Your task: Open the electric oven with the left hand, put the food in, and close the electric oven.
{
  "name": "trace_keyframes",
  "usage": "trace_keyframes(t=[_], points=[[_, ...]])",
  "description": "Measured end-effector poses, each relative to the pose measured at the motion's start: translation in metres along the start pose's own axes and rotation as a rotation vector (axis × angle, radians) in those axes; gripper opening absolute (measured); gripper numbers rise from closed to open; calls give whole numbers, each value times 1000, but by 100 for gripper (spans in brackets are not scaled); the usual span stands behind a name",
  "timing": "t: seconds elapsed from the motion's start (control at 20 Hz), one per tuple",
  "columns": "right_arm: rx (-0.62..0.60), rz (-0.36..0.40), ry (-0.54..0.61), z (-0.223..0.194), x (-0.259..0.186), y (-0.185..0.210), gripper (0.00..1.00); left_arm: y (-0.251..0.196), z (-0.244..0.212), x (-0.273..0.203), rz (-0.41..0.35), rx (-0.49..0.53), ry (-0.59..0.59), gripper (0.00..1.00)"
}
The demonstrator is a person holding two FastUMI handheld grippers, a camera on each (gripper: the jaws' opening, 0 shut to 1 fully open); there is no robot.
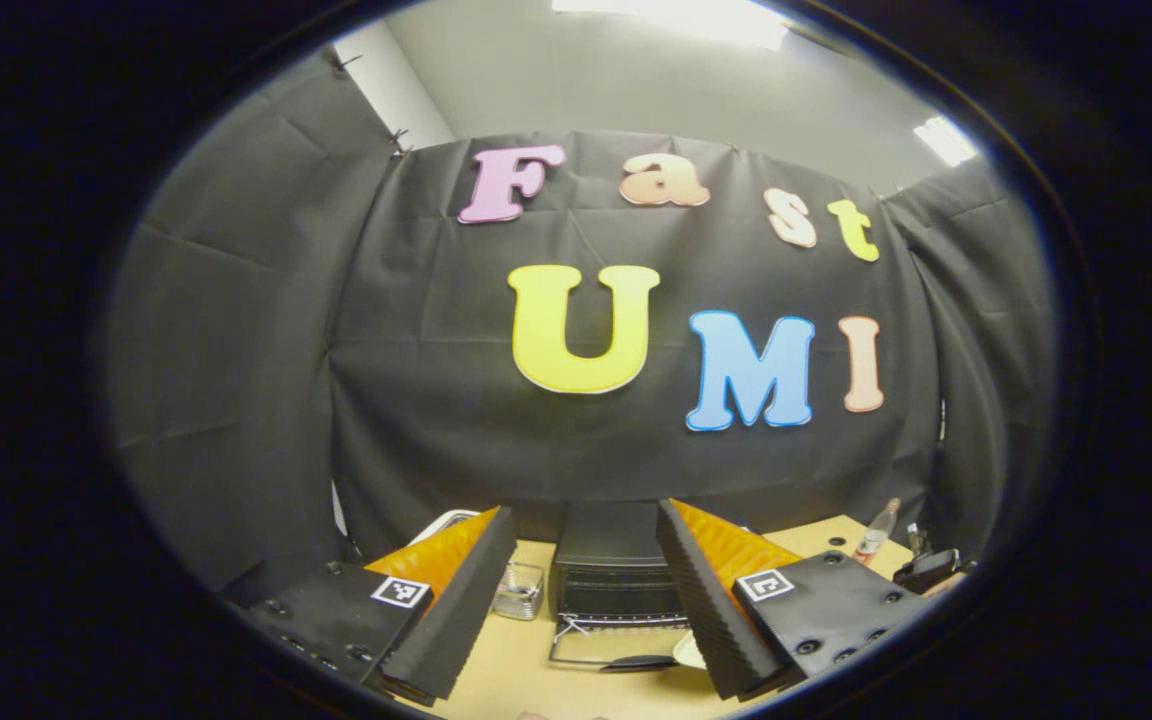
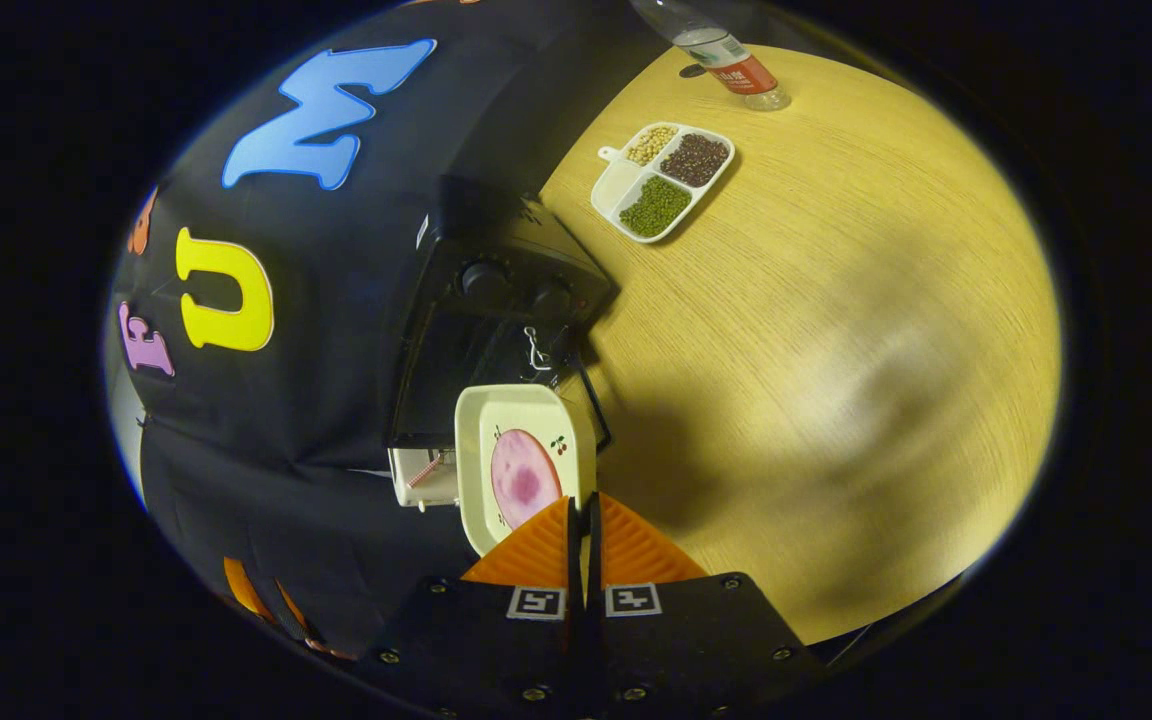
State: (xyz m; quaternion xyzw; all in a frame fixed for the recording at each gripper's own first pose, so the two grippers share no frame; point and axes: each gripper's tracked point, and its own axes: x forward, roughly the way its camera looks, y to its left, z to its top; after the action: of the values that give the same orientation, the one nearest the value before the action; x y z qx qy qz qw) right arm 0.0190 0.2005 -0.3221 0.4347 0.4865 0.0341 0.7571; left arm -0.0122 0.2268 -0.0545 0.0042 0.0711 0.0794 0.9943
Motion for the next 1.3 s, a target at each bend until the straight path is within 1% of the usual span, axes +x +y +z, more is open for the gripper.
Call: trace_keyframes(t=[0.15,0.25,0.35,0.55,0.75,1.05,1.3], points=[[53,-4,-8,-13,27,18,1,26,-10,-4,26,15,16,100],[94,-4,-44,-12,45,31,0,46,-13,-6,49,26,25,100],[149,-6,-93,-8,64,43,1,63,-11,-9,72,35,23,100],[298,-5,-205,5,101,63,1,94,-13,-15,119,50,31,100],[403,-29,-314,20,133,77,1,119,-18,-20,158,68,48,100],[508,-35,-408,37,171,105,1,141,-24,-26,197,69,69,100],[594,-46,-454,46,198,116,1,150,-26,-33,222,84,82,100]])
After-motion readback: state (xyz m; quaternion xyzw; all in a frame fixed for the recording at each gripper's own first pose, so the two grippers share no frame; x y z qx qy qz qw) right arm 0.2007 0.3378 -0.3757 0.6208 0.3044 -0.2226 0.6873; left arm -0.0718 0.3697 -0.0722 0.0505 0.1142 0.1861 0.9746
